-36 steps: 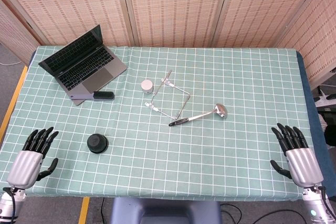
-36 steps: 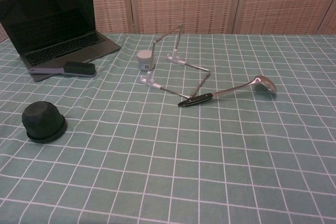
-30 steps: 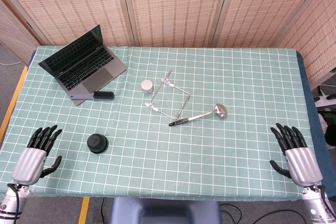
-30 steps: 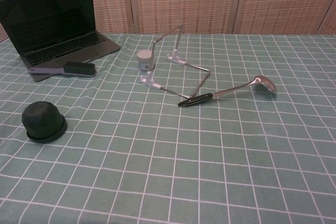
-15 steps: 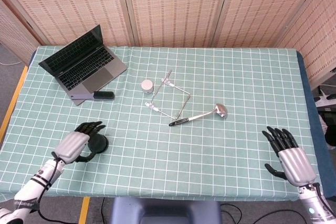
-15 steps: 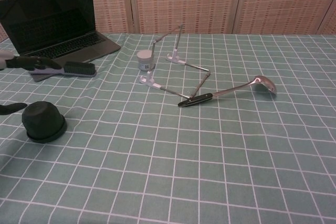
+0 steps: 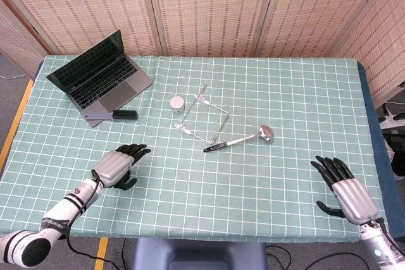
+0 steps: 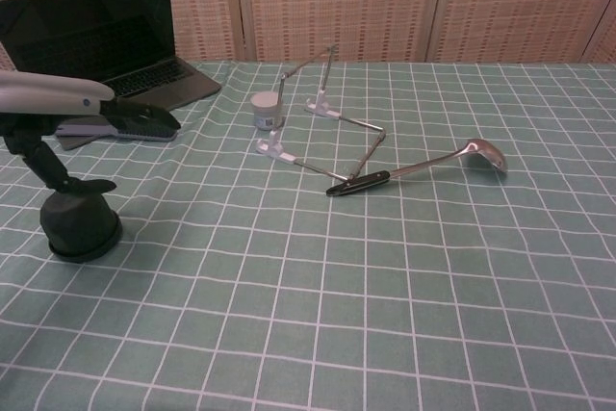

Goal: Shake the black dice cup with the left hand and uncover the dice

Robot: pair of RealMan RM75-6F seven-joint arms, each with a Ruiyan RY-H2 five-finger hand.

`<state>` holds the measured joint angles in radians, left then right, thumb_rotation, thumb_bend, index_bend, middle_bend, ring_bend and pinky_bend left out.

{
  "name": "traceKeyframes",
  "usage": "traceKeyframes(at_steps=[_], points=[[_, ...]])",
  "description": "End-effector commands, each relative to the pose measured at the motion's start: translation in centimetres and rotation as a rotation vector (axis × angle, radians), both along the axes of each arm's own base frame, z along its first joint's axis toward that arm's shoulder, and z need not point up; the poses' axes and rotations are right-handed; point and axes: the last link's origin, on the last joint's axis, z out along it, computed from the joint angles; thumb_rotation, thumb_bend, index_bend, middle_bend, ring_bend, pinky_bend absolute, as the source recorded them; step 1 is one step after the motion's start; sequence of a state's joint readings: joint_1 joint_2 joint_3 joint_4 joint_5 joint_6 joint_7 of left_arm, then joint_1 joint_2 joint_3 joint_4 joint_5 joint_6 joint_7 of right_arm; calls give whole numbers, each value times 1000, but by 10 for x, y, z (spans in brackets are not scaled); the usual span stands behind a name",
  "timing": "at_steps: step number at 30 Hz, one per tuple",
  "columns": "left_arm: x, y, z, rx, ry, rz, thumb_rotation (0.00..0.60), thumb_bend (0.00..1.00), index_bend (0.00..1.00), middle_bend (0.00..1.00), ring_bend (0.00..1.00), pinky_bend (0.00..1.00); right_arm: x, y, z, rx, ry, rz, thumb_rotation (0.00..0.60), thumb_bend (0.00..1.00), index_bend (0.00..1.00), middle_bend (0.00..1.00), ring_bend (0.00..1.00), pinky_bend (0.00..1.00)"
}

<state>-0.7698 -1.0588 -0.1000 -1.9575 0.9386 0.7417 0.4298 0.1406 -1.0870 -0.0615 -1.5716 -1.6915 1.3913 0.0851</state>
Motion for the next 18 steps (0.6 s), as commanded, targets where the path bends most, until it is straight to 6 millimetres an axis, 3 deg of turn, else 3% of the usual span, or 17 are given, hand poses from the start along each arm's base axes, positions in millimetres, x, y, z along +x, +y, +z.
traceKeyframes(at_steps=[1,18], points=[[-7,11,-9,15,67,28,600,406,0,0,0,118,0,1,2,-7,-4,3,600,152,0,0,0,0],[-26,13,-21,-62,246,133,600,404,0,0,0,202,9,16,1,81,-56,70,600,152,0,0,0,0]])
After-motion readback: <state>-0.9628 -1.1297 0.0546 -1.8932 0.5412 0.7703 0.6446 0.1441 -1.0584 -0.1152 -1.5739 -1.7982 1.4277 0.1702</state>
